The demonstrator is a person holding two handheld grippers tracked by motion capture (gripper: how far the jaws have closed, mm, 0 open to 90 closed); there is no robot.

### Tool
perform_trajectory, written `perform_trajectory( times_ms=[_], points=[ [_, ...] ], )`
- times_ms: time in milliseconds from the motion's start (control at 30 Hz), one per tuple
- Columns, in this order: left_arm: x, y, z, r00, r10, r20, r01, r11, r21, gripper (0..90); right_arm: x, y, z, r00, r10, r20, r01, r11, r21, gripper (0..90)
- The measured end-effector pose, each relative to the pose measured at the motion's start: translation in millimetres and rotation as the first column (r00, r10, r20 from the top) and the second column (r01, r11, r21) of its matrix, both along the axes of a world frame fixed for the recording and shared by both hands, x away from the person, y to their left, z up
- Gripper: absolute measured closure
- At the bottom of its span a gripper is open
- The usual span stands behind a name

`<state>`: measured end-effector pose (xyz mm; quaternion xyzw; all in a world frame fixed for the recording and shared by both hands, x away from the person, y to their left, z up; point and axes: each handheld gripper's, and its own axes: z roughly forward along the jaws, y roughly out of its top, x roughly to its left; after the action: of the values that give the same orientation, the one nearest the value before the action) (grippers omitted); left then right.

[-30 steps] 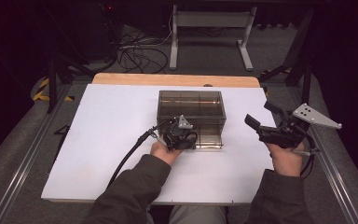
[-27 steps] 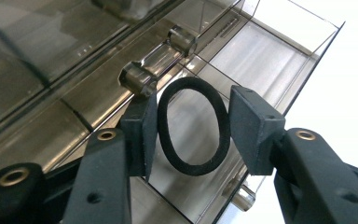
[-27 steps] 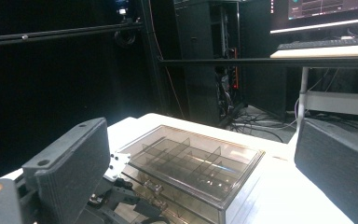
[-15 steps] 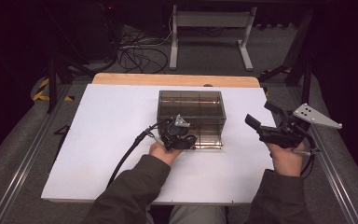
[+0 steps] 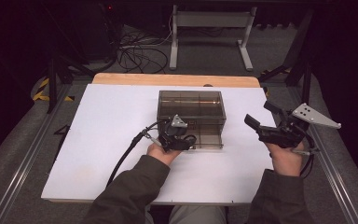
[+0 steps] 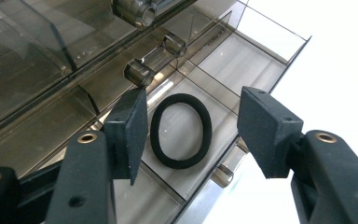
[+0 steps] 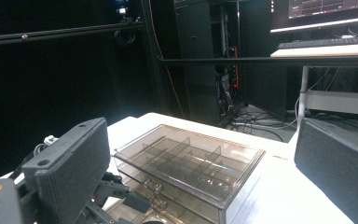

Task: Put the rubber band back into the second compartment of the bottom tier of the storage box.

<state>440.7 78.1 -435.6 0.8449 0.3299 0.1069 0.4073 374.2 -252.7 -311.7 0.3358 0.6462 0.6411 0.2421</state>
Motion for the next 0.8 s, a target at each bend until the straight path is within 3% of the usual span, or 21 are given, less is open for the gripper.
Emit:
perform_trajectory(
  times_ms=[400,800],
  points=[
    [-6.8,6.2,6.2,0.9991,0.014,0.039,-0.014,0.9999,-0.006,33.9,0.5,0.7,-0.6,1.0000,-0.003,-0.005,0.003,1.000,-0.001,4.0],
    [-14.4,15.6,16.9,0.9938,0.023,0.109,-0.021,0.9996,-0.020,25.5,0.9,3.9,-0.9,1.0000,0.001,-0.008,-0.001,1.000,-0.011,4.0]
  ],
)
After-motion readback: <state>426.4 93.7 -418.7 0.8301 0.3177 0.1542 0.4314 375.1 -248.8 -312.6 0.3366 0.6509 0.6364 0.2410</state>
